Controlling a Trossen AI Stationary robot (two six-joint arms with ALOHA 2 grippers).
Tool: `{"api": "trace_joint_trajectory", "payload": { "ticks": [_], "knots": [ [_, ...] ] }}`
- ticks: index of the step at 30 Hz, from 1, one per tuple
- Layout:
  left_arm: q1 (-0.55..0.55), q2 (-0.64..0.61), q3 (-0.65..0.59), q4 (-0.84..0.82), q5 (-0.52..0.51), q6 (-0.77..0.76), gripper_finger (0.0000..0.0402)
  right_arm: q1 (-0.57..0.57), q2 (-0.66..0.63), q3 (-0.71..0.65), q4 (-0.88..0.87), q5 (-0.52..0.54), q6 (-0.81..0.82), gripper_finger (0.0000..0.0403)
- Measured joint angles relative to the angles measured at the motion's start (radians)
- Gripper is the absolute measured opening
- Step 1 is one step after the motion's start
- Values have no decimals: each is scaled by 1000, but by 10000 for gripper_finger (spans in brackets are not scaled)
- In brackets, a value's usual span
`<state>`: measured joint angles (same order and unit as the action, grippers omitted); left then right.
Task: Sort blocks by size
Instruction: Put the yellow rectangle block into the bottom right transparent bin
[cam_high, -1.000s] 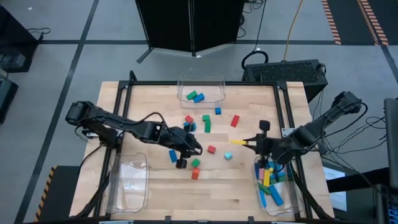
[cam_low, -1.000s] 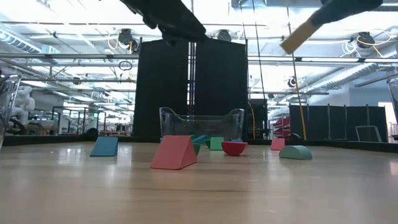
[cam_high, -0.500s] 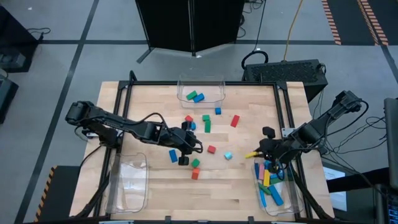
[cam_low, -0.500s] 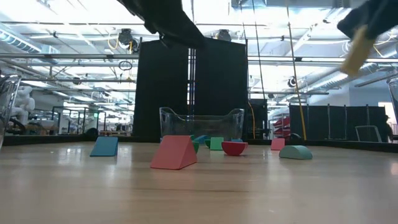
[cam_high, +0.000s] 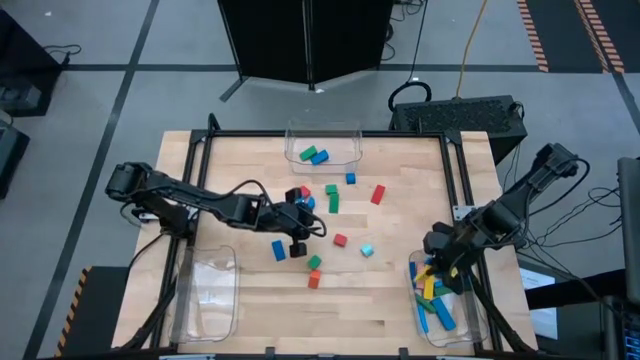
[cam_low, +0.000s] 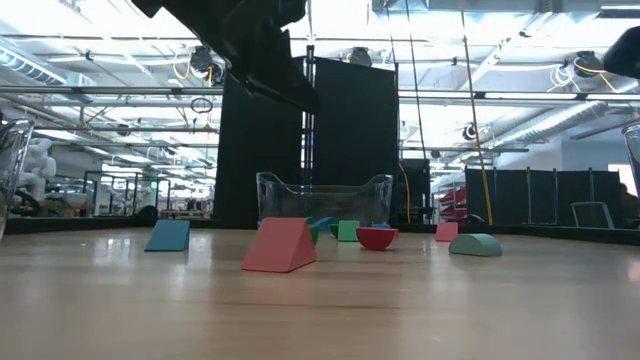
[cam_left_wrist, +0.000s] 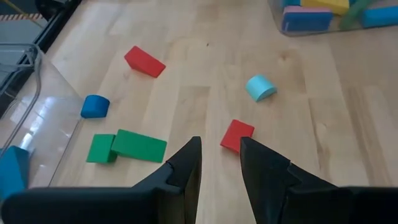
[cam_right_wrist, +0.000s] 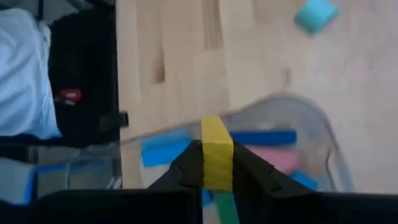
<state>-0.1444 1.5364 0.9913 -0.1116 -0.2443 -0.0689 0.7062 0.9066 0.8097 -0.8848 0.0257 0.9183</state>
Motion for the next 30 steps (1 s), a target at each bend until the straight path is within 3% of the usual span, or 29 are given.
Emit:
{"api": "trace_joint_trajectory", "payload": {
  "ticks": [4,8,20,30],
  "knots": [
    [2,0,-11,19,-1,4,112,28,0,0,-109,-32,121,45],
    [-2,-12,-75,150,7,42,112,52,3,0,-191,-30,213,45],
    [34,-17,-152,218,3,22,112,90,89,0,-144,-32,214,50],
    [60,-17,-273,473,0,48,112,94,150,0,-141,-32,222,150]
  ]
}}
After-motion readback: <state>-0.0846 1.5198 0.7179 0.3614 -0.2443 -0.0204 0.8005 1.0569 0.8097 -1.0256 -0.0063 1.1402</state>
